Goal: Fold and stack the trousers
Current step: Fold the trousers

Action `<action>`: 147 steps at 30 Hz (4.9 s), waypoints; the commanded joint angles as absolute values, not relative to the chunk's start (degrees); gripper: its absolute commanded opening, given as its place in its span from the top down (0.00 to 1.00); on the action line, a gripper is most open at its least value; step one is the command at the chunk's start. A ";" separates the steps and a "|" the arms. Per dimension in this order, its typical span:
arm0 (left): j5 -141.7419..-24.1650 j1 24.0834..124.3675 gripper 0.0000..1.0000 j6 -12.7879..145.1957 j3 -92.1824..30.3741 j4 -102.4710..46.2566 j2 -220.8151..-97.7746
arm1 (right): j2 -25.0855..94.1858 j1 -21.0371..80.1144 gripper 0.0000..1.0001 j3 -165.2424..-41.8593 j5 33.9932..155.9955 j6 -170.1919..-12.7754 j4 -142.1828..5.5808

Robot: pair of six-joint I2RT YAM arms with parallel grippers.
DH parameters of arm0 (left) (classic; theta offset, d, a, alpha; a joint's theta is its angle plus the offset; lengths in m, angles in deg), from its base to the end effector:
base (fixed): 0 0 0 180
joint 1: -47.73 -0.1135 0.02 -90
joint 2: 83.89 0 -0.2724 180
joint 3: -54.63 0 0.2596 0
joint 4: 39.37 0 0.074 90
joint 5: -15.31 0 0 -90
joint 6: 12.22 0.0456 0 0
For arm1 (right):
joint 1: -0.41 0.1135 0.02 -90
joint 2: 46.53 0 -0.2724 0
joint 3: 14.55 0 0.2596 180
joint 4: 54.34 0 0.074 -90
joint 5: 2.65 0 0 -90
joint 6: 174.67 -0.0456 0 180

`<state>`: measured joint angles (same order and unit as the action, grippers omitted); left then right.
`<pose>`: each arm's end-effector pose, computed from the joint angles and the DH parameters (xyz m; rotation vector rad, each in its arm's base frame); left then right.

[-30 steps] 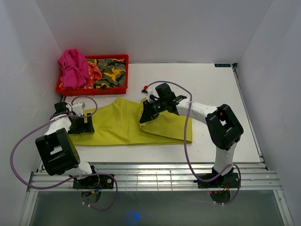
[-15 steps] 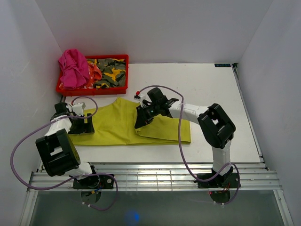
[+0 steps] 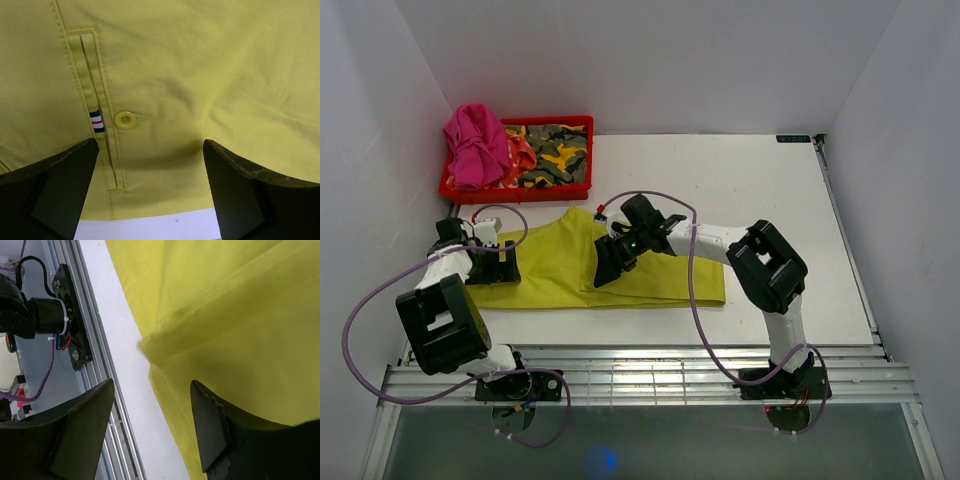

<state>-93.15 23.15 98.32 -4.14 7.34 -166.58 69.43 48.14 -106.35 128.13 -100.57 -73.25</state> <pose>0.2438 0.0957 0.1678 -0.0203 2.7005 -0.2284 0.2843 0.3570 0.1781 -1.0614 2.2679 1.3465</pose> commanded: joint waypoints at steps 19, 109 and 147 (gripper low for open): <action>-111.51 22.94 0.02 103.36 -13.40 24.01 -156.66 | 48.39 24.50 0.32 -90.50 130.07 -73.61 -100.65; -103.26 22.94 0.02 97.82 -12.88 19.35 -159.48 | 53.14 -17.15 0.92 -93.38 124.98 -53.32 -119.19; -124.52 25.49 0.34 91.15 -10.15 15.22 -175.91 | 40.13 0.31 0.92 -98.41 151.43 -82.52 -102.01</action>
<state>-121.39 24.90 92.37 -10.72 16.58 -177.12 42.48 -3.07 -99.31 150.44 -69.38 -115.61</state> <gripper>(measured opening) 0.644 0.088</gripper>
